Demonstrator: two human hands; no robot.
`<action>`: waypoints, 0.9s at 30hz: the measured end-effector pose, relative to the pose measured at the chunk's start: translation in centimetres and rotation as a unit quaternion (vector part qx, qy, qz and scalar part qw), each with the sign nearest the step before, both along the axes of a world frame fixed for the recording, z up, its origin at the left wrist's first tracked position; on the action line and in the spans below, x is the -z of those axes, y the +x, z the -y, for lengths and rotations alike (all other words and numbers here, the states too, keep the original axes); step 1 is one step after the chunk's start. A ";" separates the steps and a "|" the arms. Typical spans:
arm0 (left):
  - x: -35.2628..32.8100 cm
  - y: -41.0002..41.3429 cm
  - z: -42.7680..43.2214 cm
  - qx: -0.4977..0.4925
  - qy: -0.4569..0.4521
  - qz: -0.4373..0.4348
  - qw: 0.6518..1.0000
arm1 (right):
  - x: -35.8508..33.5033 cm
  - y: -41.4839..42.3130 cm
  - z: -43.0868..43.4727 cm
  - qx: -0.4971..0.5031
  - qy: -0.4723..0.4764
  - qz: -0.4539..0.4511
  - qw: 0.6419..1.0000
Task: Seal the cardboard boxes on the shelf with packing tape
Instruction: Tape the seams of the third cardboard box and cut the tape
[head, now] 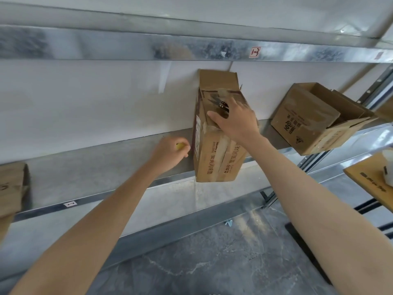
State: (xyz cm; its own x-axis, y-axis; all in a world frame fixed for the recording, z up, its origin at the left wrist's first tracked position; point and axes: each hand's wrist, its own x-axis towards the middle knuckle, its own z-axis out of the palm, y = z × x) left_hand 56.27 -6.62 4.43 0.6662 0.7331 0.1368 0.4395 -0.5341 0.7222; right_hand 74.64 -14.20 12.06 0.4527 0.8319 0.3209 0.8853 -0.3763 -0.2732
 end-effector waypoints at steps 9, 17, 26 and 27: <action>5.1 -3.8 -3.0 -0.151 0.185 -0.133 0.962 | 0.3 1.3 -0.8 -0.084 0.037 -0.033 0.995; 10.9 -4.8 -3.4 -0.092 0.113 -0.225 0.963 | 0.7 1.9 -1.1 -0.097 0.057 -0.043 0.993; 8.1 -3.0 -2.6 -0.117 0.043 -0.263 0.957 | -0.3 2.2 -0.6 -0.119 0.015 -0.075 0.990; 6.8 -2.2 -1.8 -0.115 0.064 -0.194 0.972 | -0.6 2.4 -0.6 -0.127 0.007 -0.087 0.988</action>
State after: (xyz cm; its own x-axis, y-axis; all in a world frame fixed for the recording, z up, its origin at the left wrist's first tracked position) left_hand 54.10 -4.78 -2.41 0.5061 0.8624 0.0079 0.7840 -0.4639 0.4125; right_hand 77.04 -13.59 12.67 0.2800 0.9213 0.2697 0.8899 -0.1437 -0.4329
